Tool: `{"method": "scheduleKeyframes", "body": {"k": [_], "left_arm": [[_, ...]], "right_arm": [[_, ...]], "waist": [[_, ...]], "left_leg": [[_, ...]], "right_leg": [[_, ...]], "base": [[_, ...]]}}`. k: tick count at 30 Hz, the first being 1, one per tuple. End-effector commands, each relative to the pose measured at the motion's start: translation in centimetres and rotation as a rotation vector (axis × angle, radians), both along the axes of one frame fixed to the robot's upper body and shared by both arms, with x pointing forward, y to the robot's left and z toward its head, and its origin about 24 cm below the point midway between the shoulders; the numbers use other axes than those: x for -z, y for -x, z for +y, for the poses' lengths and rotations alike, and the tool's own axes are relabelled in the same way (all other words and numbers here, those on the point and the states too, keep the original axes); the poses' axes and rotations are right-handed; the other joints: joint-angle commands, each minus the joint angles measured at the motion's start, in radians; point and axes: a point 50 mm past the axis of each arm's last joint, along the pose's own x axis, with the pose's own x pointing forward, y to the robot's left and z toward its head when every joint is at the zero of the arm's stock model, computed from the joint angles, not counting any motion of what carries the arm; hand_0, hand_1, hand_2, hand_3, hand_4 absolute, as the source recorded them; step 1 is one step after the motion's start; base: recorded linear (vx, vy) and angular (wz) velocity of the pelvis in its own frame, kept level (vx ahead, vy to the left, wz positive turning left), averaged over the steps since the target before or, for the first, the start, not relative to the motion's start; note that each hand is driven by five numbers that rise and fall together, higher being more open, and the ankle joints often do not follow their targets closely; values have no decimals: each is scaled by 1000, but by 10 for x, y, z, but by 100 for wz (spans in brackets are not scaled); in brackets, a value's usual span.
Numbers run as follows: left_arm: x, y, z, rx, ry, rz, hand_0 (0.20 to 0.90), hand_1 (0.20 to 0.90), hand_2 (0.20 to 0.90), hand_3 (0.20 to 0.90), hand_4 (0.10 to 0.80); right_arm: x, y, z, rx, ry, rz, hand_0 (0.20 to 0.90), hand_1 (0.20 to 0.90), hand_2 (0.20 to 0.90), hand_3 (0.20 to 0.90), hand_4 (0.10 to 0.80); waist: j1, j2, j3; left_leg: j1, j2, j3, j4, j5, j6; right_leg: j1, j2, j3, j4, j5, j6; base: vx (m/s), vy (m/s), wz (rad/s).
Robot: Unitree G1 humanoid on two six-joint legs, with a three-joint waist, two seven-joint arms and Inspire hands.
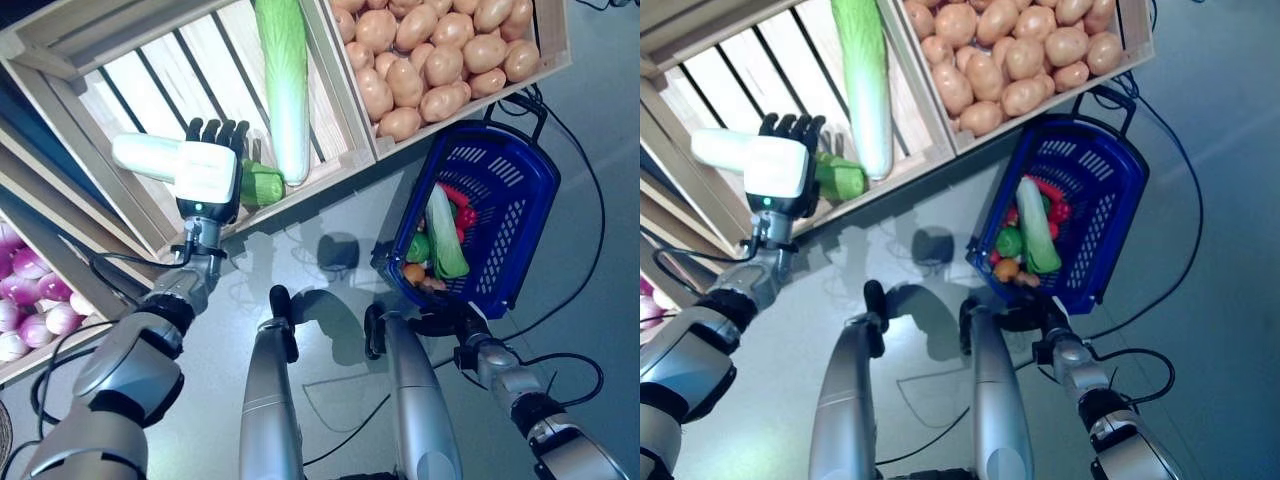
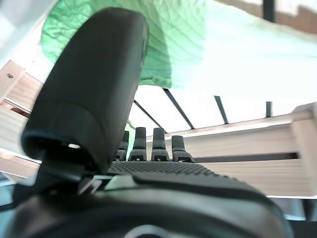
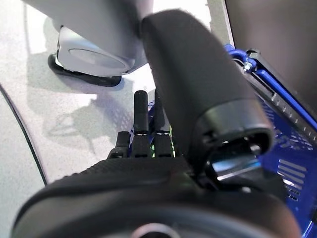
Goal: Put vegetables into the basket
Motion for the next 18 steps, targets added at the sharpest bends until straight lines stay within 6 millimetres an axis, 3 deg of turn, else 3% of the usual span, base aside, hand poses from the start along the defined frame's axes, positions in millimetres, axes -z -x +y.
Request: {"method": "scheduleKeyframes", "body": {"k": [1,9,14,18], "left_arm": [[-65,0,23,-89,4,-228,900,900,900,900,800],[-59,0,28,-120,-99,-175,900,900,900,900,800],[-52,-3,26,-99,-83,-75,900,900,900,900,800],[-34,-4,31,-114,25,62,900,900,900,900,800]], "right_arm": [[5,24,-35,119,80,9,900,900,900,900,800],[-5,18,-32,148,58,-40,900,900,900,900,800],[-8,16,-34,143,66,-49,900,900,900,900,800],[-9,14,-31,131,73,-56,900,900,900,900,800]], "waist": [[-16,2,-1],[-17,-13,0],[-17,-6,0],[-16,0,0]], "left_leg": [[25,0,-14,165,-238,12],[-20,-3,-20,188,-241,11],[-33,-6,-17,187,-240,9],[-32,-9,-11,166,-234,5]], "right_leg": [[19,-4,65,-106,138,38],[-24,-1,62,-89,142,34],[-40,-3,61,-87,146,38],[-42,-4,63,-110,155,43]], "base": [[0,0,0],[-21,-8,2],[-20,9,1],[-13,16,-1]]}}
